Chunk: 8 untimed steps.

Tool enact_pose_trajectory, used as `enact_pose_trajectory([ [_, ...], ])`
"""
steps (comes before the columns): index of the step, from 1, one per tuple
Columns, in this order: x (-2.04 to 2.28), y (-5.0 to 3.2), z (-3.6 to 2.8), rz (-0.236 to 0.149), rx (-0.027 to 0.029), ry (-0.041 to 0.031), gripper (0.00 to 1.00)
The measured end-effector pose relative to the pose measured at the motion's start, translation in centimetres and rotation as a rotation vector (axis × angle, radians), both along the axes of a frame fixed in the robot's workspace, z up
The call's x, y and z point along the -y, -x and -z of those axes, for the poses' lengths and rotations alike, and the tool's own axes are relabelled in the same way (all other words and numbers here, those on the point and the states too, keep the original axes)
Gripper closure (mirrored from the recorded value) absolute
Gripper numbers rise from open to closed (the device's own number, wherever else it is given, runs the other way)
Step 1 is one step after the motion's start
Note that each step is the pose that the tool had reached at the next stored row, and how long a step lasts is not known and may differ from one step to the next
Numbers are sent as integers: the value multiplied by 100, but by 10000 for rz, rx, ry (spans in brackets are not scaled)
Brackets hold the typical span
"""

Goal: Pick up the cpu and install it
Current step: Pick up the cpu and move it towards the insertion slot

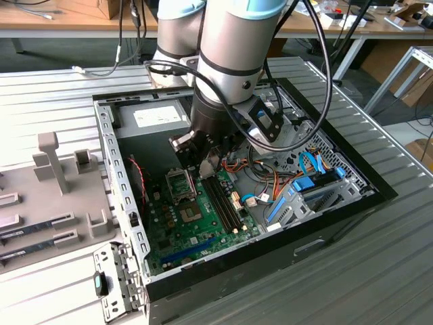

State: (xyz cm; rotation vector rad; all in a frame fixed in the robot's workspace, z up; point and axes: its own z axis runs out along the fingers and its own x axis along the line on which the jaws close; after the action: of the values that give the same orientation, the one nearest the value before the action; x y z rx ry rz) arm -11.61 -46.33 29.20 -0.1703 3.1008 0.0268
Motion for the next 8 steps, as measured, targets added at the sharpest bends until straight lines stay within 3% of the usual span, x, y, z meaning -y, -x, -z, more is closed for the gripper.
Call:
enact_pose_trajectory([
  [8,5,-65,31,-1,0,0,53],
])
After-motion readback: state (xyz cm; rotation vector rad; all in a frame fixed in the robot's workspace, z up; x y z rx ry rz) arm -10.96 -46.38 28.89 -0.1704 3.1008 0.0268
